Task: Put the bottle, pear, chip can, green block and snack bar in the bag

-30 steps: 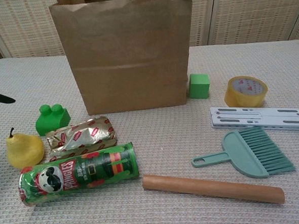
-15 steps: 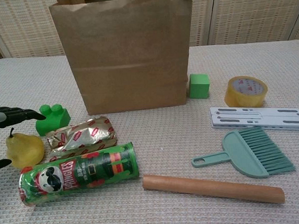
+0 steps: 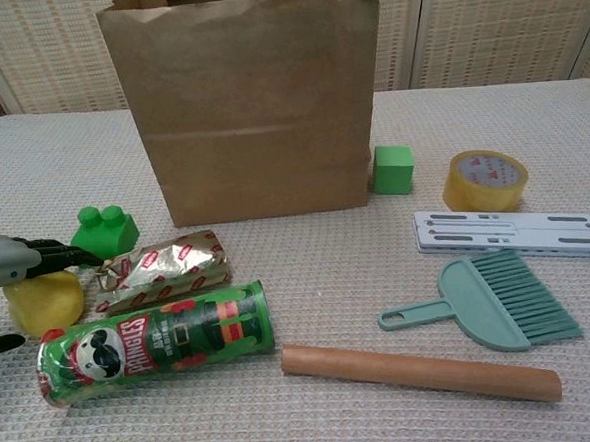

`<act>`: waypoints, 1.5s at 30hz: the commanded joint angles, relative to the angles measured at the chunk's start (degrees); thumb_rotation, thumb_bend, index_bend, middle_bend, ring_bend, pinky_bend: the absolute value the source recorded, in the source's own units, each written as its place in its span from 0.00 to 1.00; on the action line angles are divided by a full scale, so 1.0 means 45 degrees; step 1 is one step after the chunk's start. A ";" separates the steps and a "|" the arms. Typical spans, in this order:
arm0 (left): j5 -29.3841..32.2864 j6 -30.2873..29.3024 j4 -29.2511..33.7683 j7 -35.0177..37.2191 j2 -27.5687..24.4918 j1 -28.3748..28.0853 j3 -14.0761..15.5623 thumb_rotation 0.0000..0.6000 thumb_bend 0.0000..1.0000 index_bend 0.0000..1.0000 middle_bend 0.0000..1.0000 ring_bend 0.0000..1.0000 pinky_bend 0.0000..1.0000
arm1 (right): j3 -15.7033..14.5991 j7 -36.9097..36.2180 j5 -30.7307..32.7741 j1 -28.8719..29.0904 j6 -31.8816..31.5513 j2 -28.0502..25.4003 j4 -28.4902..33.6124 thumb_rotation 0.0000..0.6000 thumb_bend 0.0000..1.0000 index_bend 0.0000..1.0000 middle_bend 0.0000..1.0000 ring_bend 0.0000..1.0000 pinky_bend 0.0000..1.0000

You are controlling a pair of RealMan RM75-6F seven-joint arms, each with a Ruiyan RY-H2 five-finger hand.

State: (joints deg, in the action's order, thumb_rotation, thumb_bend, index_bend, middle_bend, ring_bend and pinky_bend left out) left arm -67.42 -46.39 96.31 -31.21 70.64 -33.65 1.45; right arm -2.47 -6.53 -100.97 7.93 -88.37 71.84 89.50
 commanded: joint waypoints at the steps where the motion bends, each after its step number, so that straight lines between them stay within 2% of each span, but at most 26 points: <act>1: 0.0040 -0.0107 -0.0093 -0.0164 0.0214 -0.0104 0.0057 1.00 0.40 0.20 0.11 0.11 0.29 | 0.0002 -0.0004 0.0036 -0.0002 0.0017 -0.0016 0.0022 1.00 0.07 0.00 0.00 0.00 0.00; 2: 0.0015 -0.0165 -0.0118 -0.0154 0.0268 -0.0109 0.0082 1.00 0.42 0.26 0.16 0.16 0.34 | 0.0004 -0.0021 0.0052 -0.0002 0.0022 -0.0025 0.0028 1.00 0.07 0.00 0.00 0.00 0.00; 5: -0.0046 -0.0403 -0.0178 -0.0146 0.0342 -0.0079 0.0131 1.00 0.53 0.51 0.44 0.42 0.60 | -0.0001 -0.0050 0.0063 0.0008 0.0044 -0.0051 0.0047 1.00 0.07 0.00 0.00 0.00 0.00; 8: -0.0243 -0.0836 -0.0231 -0.0054 0.0304 0.0036 0.0136 1.00 0.58 0.61 0.59 0.55 0.70 | -0.0011 -0.0078 0.0080 0.0012 0.0067 -0.0078 0.0065 1.00 0.07 0.00 0.00 0.00 0.00; 10: -0.0319 -0.1195 -0.0194 0.0139 0.0153 0.0125 0.0024 1.00 0.59 0.63 0.62 0.59 0.72 | -0.0016 -0.0084 0.0088 0.0015 0.0081 -0.0096 0.0089 1.00 0.07 0.00 0.00 0.00 0.00; 15: -0.0475 -0.2442 -0.0046 0.0888 -0.0452 0.0428 -0.0580 1.00 0.60 0.65 0.63 0.59 0.72 | -0.0030 -0.0127 0.0099 0.0011 0.0088 -0.0128 0.0131 1.00 0.07 0.00 0.00 0.00 0.00; 19: -0.0812 -0.4121 -0.0010 0.1799 -0.0874 0.0930 -0.1280 1.00 0.60 0.66 0.64 0.59 0.70 | -0.0046 -0.0086 0.0092 0.0000 0.0091 -0.0110 0.0136 1.00 0.07 0.00 0.00 0.00 0.00; 24: -0.0268 -0.6595 -0.0445 0.2759 -0.0506 0.1540 -0.2780 1.00 0.60 0.66 0.64 0.59 0.70 | -0.0053 0.0027 0.0085 -0.0007 0.0108 -0.0072 0.0129 1.00 0.07 0.00 0.00 0.00 0.00; 26: 0.0231 -0.7061 -0.0353 0.3911 -0.0219 0.1629 -0.3569 1.00 0.60 0.67 0.64 0.59 0.70 | -0.0055 0.0040 0.0085 -0.0015 0.0099 -0.0059 0.0133 1.00 0.07 0.00 0.00 0.00 0.00; 29: 0.1149 -0.7068 0.0447 0.6278 -0.0043 0.1718 -0.4743 1.00 0.60 0.67 0.64 0.59 0.70 | -0.0073 0.0061 0.0063 -0.0016 0.0107 -0.0044 0.0130 1.00 0.07 0.00 0.00 0.00 0.00; 32: 0.1932 -0.6720 0.1386 0.7554 -0.0097 0.1582 -0.5651 1.00 0.60 0.67 0.64 0.59 0.69 | -0.0088 0.0092 0.0040 -0.0015 0.0116 -0.0031 0.0110 1.00 0.07 0.00 0.00 0.00 0.00; 35: 0.2184 -0.6347 0.1942 0.7630 -0.0167 0.1125 -0.6201 1.00 0.60 0.67 0.64 0.59 0.69 | -0.0090 0.0122 0.0021 -0.0019 0.0100 -0.0024 0.0084 1.00 0.07 0.00 0.00 0.00 0.00; 39: 0.2444 -0.5742 0.2141 0.6953 -0.0098 0.0169 -0.6709 1.00 0.60 0.67 0.65 0.59 0.69 | -0.0090 0.0103 0.0021 -0.0014 0.0103 -0.0038 0.0088 1.00 0.07 0.00 0.00 0.00 0.00; 45: 0.2718 -0.4662 0.1532 0.6084 0.0302 -0.1357 -0.7045 1.00 0.60 0.67 0.65 0.59 0.69 | -0.0076 0.0023 0.0061 0.0006 0.0131 -0.0086 0.0100 1.00 0.07 0.00 0.00 0.00 0.00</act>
State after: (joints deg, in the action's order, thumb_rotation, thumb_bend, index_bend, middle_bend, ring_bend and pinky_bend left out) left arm -55.78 -69.18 104.52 -2.23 71.13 -37.70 -29.47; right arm -2.82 -6.44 -100.69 7.96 -87.78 71.45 89.95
